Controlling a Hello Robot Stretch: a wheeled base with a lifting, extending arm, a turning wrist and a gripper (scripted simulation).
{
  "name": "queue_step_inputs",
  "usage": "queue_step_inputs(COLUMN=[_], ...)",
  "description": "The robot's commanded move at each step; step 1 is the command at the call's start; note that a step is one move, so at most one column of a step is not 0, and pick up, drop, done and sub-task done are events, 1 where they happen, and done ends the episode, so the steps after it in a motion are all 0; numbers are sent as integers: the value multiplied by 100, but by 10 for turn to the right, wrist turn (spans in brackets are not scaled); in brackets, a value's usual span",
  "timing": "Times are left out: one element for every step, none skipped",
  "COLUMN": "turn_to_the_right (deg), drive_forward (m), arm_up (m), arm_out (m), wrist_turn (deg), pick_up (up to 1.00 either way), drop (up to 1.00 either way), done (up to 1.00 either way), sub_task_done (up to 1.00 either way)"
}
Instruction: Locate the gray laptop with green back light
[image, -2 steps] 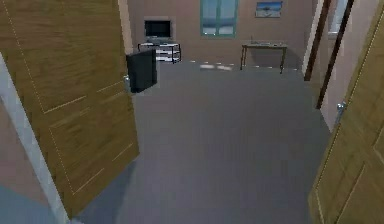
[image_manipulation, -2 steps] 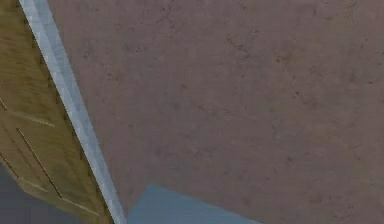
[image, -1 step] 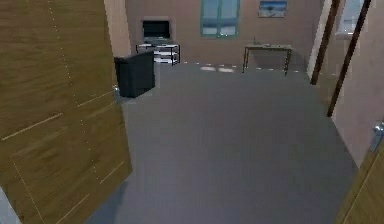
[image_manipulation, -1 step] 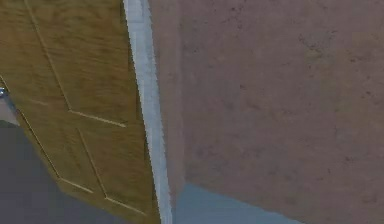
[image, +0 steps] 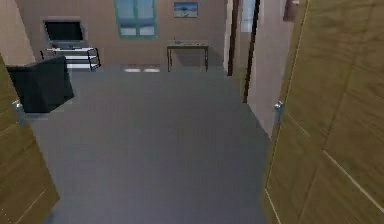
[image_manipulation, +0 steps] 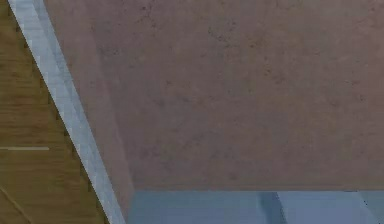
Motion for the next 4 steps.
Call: queue_step_inputs(turn_to_the_right=[0, 0, 0, 0], drive_forward=[100, 100, 100, 100], arm_up=[0, 0, 0, 0], arm_out=[0, 0, 0, 0], wrist_turn=[0, 0, 0, 0], pick_up=[0, 0, 0, 0], drop=[0, 0, 0, 0], done=[0, 0, 0, 0], sub_task_done=[0, 0, 0, 0])
